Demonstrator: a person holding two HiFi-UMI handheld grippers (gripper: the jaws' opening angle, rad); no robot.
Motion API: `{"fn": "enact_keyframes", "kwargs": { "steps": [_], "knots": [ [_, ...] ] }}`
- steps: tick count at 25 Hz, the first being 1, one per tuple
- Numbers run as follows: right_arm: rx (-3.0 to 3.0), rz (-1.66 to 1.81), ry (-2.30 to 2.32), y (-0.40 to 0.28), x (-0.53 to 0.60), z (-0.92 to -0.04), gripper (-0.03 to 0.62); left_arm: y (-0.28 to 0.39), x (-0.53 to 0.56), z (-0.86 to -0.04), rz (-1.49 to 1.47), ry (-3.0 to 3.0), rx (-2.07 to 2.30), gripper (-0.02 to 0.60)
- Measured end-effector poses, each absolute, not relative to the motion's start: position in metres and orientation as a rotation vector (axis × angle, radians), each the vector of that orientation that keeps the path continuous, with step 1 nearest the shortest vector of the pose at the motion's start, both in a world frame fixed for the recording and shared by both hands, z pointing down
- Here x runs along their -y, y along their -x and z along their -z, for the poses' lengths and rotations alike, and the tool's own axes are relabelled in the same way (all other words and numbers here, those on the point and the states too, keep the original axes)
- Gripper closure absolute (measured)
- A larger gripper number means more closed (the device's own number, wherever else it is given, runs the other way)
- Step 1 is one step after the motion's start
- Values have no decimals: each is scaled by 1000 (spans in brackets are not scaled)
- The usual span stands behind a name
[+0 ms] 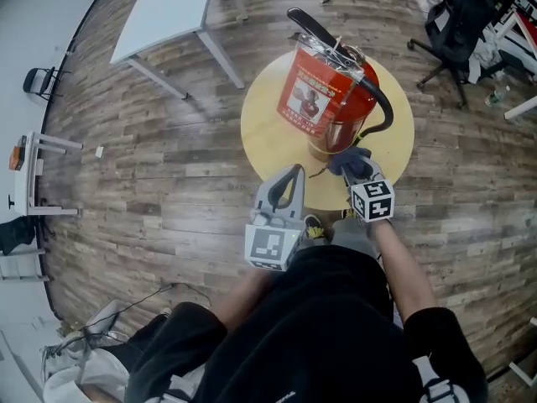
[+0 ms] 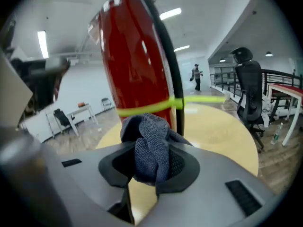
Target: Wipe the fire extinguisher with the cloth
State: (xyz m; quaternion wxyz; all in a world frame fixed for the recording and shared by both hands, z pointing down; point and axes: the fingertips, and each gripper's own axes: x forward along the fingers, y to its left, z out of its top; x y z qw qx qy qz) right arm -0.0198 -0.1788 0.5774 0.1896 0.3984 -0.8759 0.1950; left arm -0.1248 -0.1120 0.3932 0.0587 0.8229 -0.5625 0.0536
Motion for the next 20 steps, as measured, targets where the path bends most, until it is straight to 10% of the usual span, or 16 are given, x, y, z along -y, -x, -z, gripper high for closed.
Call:
{"fn": "enact_keyframes", "kwargs": {
  "steps": [7,20],
  "knots": [
    [2311,-499,-945,37,170,-632,488,127,119,-389,-151,-2498,1712,566],
    [2935,-875,-1160,27,175,-276,488,134,117,-373,-41,-2462,1713,566]
  ]
}}
